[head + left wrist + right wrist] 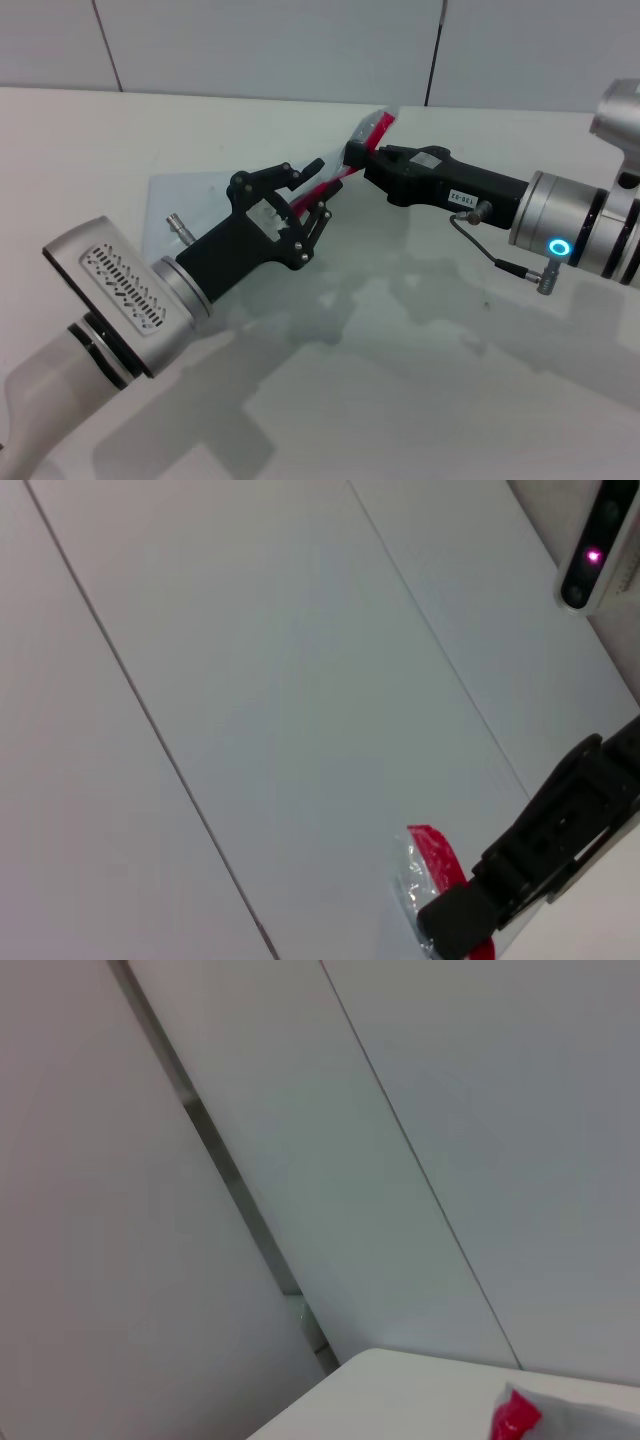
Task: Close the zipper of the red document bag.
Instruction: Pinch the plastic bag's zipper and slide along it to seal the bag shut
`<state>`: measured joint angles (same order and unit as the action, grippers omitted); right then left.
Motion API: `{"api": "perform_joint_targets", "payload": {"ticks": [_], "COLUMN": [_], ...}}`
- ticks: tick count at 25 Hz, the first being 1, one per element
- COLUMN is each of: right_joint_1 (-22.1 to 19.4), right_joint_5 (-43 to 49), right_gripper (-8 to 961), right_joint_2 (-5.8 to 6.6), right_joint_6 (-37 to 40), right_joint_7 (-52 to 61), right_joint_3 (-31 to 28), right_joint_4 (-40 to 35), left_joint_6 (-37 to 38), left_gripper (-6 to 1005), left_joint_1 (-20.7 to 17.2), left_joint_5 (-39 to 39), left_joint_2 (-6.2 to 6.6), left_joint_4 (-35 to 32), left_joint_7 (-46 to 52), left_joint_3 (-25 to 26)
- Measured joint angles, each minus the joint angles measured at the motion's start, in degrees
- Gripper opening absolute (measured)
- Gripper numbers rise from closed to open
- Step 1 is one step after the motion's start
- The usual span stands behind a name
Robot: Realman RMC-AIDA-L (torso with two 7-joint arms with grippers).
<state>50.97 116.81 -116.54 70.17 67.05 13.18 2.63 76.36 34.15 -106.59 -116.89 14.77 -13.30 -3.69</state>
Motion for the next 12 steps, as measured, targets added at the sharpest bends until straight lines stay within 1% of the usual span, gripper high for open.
{"api": "perform_joint_targets", "payload": {"ticks": [9, 12], "right_joint_1": [0.0, 0.0], "right_joint_5": [0.0, 0.0], "right_gripper": [11, 11], "right_joint_2": [0.00, 0.00], "right_joint_6": [-0.2, -0.3], "right_joint_7": [0.0, 0.0], "right_joint_3": [0.0, 0.0], "right_joint_4": [0.0, 0.0], "left_joint_6": [0.1, 0.1], "left_gripper": [226, 168], "left_joint_1": [-0.1, 0.0], "left_joint_5": [-0.4, -0.4], "left_joint_2": [-0.02, 0.02], "left_joint_4": [0.0, 0.0], "left_joint_7": [-1.7, -1.7], "left_joint_3": [-0.2, -0.3]}}
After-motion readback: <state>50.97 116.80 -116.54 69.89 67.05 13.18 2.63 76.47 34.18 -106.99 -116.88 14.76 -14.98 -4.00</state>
